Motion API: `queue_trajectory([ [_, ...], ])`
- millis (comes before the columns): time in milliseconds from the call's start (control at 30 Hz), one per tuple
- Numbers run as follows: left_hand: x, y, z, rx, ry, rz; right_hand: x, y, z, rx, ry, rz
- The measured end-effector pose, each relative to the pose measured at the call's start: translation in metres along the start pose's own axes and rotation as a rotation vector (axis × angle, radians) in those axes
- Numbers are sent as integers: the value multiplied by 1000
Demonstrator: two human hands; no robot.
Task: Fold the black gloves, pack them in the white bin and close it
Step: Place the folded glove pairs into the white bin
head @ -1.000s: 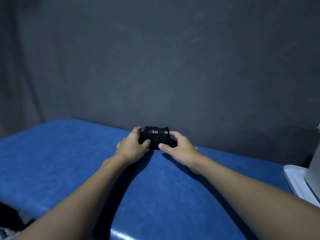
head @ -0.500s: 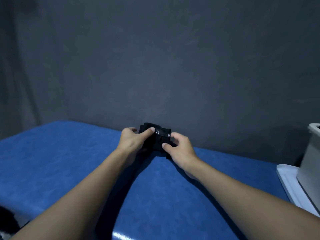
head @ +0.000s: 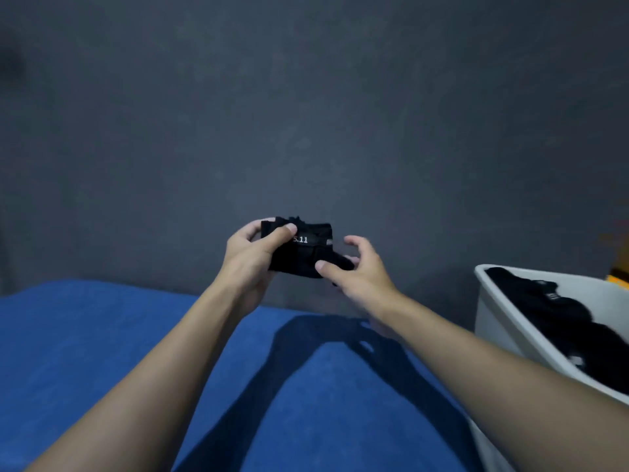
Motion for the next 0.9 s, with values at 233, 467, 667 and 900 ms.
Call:
queue_trajectory([
  [233, -31, -39, -57, -8, 143, -78, -23, 62, 58, 345, -93, 41],
  [467, -67, -50, -128, 452, 443, -144, -62, 100, 147, 152, -116, 123],
  [667, -93, -49, -203, 445, 627, -168, -89, 110, 213, 91, -182, 130],
  [900, -102, -30, -270, 213, 487, -49, -107, 115, 278, 64, -377, 134],
])
Point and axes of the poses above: each hand's wrist, its own x-axis towards the middle knuckle, its own z-axis out of the back of the hand, y = z × x, the point moved 5 cm from there along x, towards the middle knuckle, and after that the axes turned 8 degrees about x, right-handed, at the moved point
